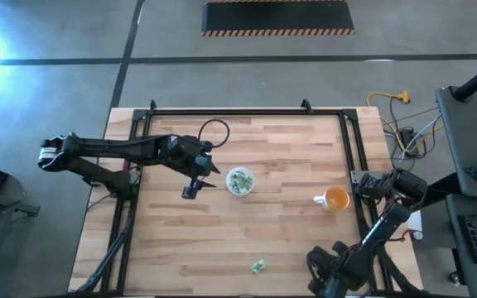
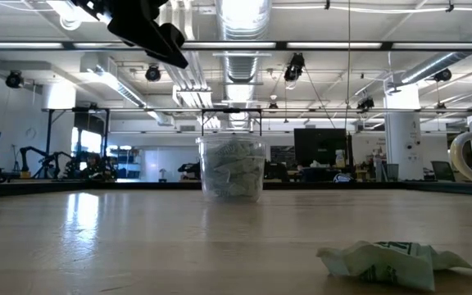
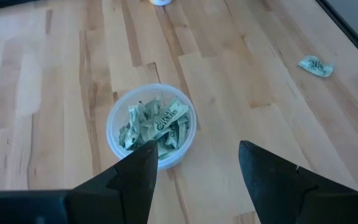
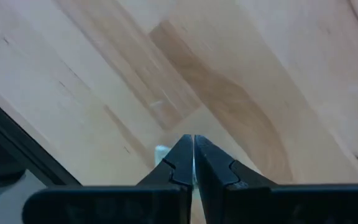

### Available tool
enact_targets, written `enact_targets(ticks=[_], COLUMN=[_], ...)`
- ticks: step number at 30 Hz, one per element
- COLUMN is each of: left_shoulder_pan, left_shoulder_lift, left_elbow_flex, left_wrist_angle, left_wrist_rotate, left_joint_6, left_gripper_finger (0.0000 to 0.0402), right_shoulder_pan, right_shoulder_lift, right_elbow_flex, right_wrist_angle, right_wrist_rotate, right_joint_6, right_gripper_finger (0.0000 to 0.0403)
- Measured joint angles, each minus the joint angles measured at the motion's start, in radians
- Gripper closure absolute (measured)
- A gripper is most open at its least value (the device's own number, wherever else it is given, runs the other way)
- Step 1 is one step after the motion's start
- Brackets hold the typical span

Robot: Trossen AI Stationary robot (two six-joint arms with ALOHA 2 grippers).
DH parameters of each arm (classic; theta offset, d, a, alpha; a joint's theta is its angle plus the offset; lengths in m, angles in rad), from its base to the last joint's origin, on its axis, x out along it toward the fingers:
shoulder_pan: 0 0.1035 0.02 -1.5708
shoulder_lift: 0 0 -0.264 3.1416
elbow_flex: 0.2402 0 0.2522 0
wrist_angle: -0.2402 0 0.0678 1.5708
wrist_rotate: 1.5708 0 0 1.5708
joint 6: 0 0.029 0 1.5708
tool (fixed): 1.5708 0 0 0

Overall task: Pick and place Stevia / Truvia into bins
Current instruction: Put the light green stevia packet into the transparent container

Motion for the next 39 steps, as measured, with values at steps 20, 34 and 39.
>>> enact_targets(ticks=[20, 34, 39], left_shoulder_pan=[0.000, 0.000, 0.000], left_shoulder_lift=[0.025, 0.052, 0.052], left_elbow_flex=[0.000, 0.000, 0.000], left_wrist_angle=[0.006, 0.006, 0.006], left_wrist_rotate=[-0.001, -0.001, 0.000], left_joint_6=[-0.014, -0.011, -0.011], left_gripper_finger=[0.0194, 0.0194, 0.0194], right_shoulder_pan=[-0.004, -0.003, -0.001], right_shoulder_lift=[-0.007, -0.002, -0.002], right_elbow_flex=[0.138, 0.120, 0.097], right_wrist_angle=[-0.223, -0.215, -0.156], right_wrist_rotate=[-0.053, -0.053, -0.057], right_joint_6=[0.094, 0.172, 0.204], right_gripper_finger=[0.0394, 0.0311, 0.0287])
